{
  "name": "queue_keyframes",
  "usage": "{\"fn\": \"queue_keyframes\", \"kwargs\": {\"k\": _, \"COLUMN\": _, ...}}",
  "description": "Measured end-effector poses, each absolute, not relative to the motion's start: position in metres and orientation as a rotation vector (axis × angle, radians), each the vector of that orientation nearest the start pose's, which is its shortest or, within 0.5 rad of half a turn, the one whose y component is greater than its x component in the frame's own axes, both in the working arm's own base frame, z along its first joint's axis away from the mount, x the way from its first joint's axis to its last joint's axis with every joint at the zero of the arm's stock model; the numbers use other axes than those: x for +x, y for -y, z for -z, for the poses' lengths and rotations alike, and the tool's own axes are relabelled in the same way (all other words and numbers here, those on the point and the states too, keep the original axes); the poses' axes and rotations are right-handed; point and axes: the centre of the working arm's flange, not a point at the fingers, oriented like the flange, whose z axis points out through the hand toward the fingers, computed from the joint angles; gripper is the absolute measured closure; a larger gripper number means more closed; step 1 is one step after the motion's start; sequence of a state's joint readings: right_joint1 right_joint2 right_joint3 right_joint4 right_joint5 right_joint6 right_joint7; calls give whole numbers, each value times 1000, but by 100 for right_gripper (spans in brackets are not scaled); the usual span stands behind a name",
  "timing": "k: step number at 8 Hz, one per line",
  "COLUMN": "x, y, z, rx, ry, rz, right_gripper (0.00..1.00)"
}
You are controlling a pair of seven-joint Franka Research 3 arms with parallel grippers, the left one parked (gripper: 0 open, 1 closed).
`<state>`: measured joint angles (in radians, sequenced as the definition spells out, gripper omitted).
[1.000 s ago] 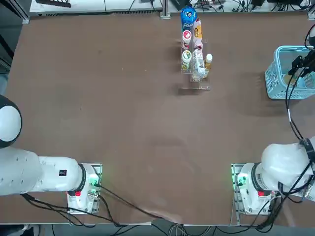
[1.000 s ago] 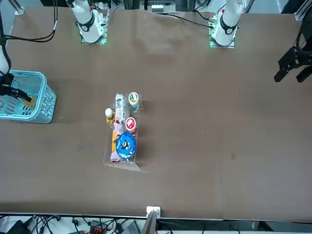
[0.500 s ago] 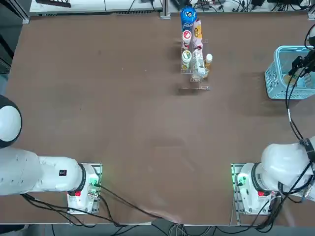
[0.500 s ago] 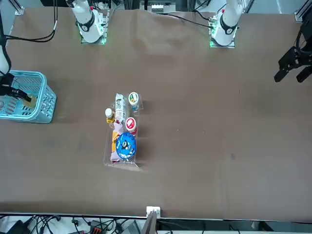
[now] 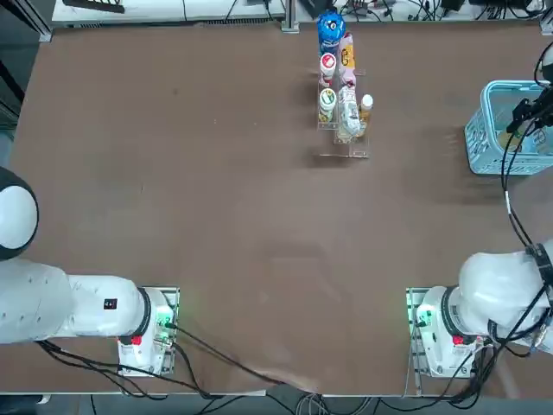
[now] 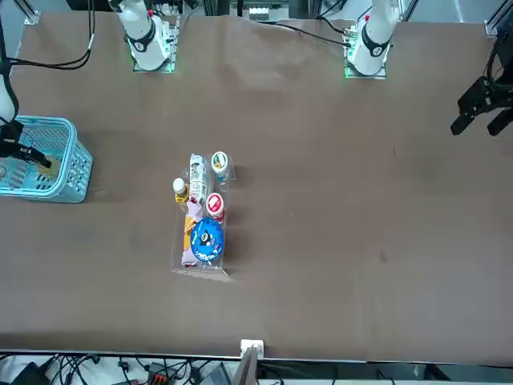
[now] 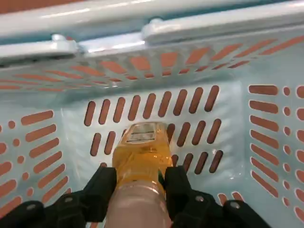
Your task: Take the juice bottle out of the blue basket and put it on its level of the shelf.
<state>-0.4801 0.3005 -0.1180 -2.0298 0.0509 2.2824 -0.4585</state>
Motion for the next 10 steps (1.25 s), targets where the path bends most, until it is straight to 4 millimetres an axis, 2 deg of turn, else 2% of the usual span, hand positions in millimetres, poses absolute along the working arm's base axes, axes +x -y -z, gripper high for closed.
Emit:
{"fn": "queue_keyframes", "kwargs": {"k": 2, "x": 490, "y": 330, "z": -296, "rx": -3105, "ry": -263, "rz": -58, "right_gripper": 45}}
{"fn": "queue_keyframes", "kwargs": {"k": 5, "x": 491, "y": 329, "z": -297, "rx": -3107, "ry": -241, "rz": -55, "right_gripper": 45}}
{"fn": "queue_keyframes", "kwargs": {"k": 7, "x": 494, "y": 327, "z": -302, "rx": -3108, "ry": -168, "rz": -54, "right_gripper": 45}}
{"fn": "queue_keyframes", "kwargs": {"k": 8, "x": 496, "y": 328, "z": -309, "rx": -3102, "ry": -127, "rz": -66, "right_gripper": 45}}
{"fn": "queue_keyframes", "kwargs": {"k": 10, "x": 499, "y": 328, "z": -339, "rx": -3081, "ry": -75, "rz": -98, "right_gripper": 45}}
